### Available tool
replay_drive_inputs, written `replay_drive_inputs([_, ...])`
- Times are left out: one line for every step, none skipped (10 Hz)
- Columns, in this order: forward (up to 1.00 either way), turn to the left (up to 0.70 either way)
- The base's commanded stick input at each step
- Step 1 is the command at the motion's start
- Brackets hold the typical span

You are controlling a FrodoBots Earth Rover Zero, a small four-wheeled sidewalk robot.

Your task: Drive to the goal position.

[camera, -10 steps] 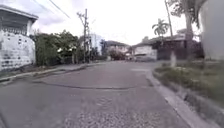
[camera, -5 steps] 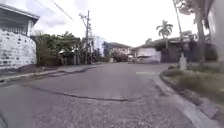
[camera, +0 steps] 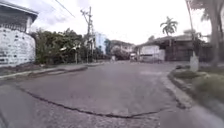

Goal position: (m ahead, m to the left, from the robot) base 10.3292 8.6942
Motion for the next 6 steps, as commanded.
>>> replay_drive_inputs([1.0,-0.33])
replay_drive_inputs([1.0,-0.12])
replay_drive_inputs([1.0,0.07])
replay_drive_inputs([1.0,0.07])
replay_drive_inputs([1.0,0.07])
replay_drive_inputs([1.0,0.07])
